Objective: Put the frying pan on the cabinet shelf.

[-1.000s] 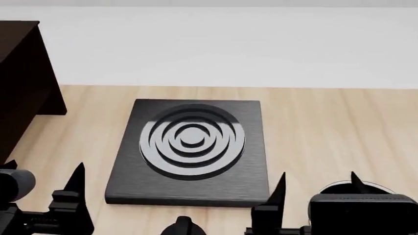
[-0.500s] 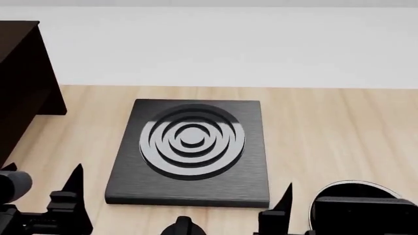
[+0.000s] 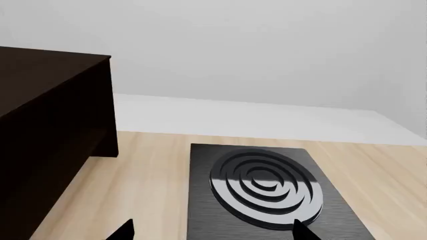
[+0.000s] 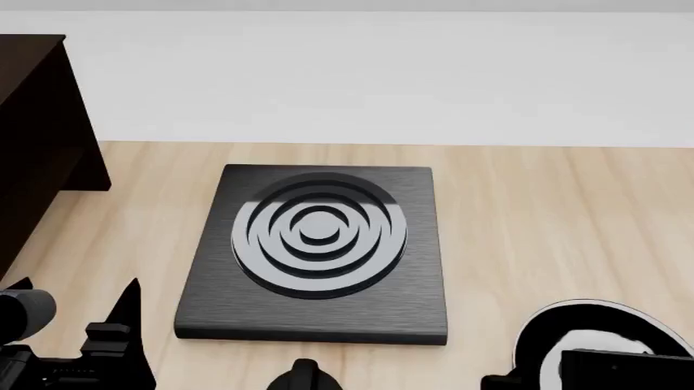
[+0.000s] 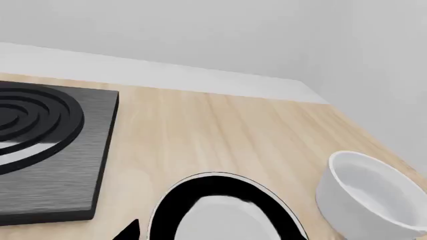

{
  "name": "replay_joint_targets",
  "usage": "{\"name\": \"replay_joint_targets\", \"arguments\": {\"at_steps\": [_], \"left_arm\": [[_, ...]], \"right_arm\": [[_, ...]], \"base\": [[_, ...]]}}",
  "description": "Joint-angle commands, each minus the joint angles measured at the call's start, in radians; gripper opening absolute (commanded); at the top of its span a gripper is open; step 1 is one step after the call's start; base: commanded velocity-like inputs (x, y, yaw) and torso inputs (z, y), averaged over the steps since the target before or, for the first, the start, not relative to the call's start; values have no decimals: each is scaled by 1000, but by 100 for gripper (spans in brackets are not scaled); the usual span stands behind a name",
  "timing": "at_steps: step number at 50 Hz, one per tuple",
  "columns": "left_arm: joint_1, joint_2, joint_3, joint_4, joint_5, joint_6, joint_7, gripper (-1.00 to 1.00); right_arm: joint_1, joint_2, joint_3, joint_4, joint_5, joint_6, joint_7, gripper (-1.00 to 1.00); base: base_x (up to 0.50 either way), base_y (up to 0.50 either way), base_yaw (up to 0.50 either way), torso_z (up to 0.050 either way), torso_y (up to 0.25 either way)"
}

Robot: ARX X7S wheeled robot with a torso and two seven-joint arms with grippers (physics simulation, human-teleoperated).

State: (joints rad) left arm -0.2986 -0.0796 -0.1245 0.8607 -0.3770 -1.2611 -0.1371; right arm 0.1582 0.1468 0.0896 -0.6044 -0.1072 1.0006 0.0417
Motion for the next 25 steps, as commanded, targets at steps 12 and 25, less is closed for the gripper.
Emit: {"name": "replay_joint_targets", "arguments": {"at_steps": [12, 25], "left_arm": [[-5, -1, 20, -2, 1, -13, -10, 100], [-11, -8, 22, 0, -18, -26, -28, 100]], "right_arm": [[-50, 14, 80, 78, -15, 110, -28, 100], [-59, 22, 46, -49, -19, 382, -56, 100]], "base": [[0, 0, 0, 0, 0], [0, 0, 0, 0, 0]]}}
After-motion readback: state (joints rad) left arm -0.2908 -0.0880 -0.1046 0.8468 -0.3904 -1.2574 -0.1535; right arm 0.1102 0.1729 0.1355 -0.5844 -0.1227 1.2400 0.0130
